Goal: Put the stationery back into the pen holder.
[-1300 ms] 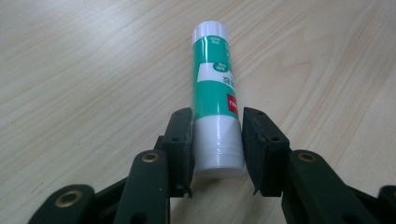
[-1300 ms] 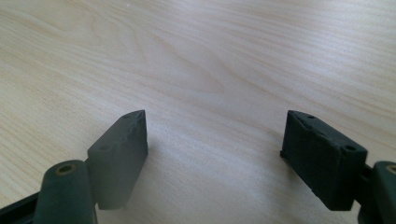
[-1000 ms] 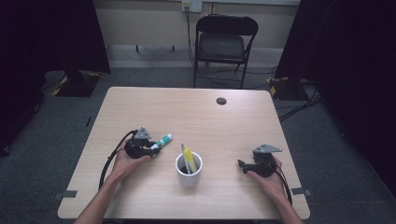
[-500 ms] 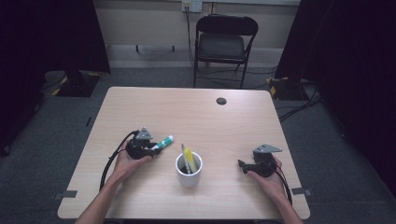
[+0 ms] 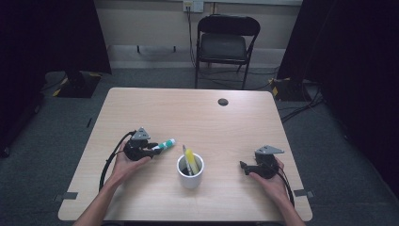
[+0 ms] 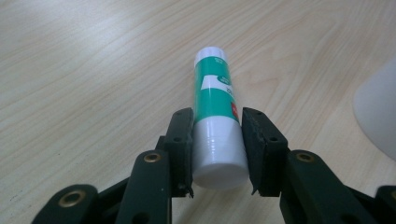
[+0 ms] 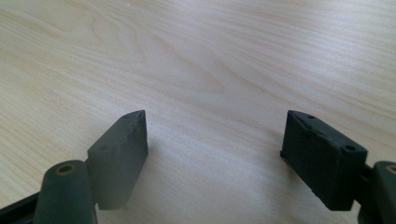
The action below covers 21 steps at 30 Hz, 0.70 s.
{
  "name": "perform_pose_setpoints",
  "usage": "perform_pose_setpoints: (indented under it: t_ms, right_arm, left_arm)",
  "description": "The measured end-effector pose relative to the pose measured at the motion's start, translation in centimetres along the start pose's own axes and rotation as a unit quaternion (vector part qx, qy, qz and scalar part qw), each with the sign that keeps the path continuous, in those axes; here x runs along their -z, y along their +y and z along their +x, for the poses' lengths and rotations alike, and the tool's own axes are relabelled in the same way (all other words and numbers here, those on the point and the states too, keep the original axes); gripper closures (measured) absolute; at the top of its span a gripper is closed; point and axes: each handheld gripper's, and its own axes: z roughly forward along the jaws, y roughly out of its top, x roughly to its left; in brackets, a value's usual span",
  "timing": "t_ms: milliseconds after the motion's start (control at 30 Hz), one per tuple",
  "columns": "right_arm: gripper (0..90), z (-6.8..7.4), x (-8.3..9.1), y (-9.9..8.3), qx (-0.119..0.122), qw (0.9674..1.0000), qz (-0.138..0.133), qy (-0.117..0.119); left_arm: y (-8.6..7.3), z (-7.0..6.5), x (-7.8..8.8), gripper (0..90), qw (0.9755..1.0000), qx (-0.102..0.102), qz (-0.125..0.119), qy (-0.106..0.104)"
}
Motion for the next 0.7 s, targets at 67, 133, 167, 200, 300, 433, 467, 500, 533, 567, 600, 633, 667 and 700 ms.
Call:
perform_pose_setpoints:
  t_ms: [67,133,167,200,300,433,467,500,533,567,600,633,667,700]
  right_arm:
    - [21.7,0.0,0.0,0.0,0.0,1.0,0.0,0.0]
    - [21.8,0.0,0.0,0.0,0.0,1.0,0.0,0.0]
    - [21.7,0.0,0.0,0.0,0.0,1.0,0.0,0.0]
    - [21.7,0.0,0.0,0.0,0.0,1.0,0.0,0.0]
    - [21.7,0.0,0.0,0.0,0.0,1.0,0.0,0.0]
    - [21.7,0.0,0.0,0.0,0.0,1.0,0.0,0.0]
    - [21.7,0.0,0.0,0.0,0.0,1.0,0.0,0.0]
    - [21.7,0.0,0.0,0.0,0.0,1.0,0.0,0.0]
    - [21.7,0.0,0.0,0.0,0.0,1.0,0.0,0.0]
    - [21.7,0.0,0.0,0.0,0.0,1.0,0.0,0.0]
    - [21.7,0.0,0.0,0.0,0.0,1.0,0.0,0.0]
    - [21.7,0.0,0.0,0.0,0.0,1.0,0.0,0.0]
    - [21.8,0.0,0.0,0.0,0.0,1.0,0.0,0.0]
    - [21.7,0.0,0.0,0.0,0.0,1.0,0.0,0.0]
  left_arm:
    - [0.1,-0.1,0.3,65.2,1.0,-0.002,0.0,-0.001]
    - [0.3,-0.1,0.5,65.2,1.0,-0.006,-0.007,-0.001]
    - [0.4,-0.1,0.7,65.1,0.9999,-0.007,-0.011,-0.002]
    - [0.4,-0.1,0.8,65.2,0.9999,-0.006,-0.011,-0.006]
    - [0.6,-0.3,1.1,65.2,0.9997,0.001,-0.02,-0.012]
    - [0.7,-0.5,1.6,65.2,0.9996,0.001,-0.025,-0.015]
    - [0.7,-0.6,1.7,65.2,0.9997,-0.002,-0.022,-0.012]
    - [0.7,-0.7,1.8,65.2,0.9996,-0.003,-0.024,-0.014]
    - [0.8,-0.9,2.0,65.2,0.9997,-0.005,-0.021,-0.013]
    - [0.8,-0.9,2.2,65.2,0.9995,-0.006,-0.026,-0.015]
    - [0.8,-0.8,2.3,65.2,0.9991,0.0,-0.036,-0.021]
    - [0.8,-0.8,2.5,65.2,0.999,0.003,-0.04,-0.021]
    - [0.9,-0.7,2.7,65.2,0.9989,-0.002,-0.041,-0.022]
    - [0.9,-0.7,3.0,65.2,0.9987,0.004,-0.045,-0.025]
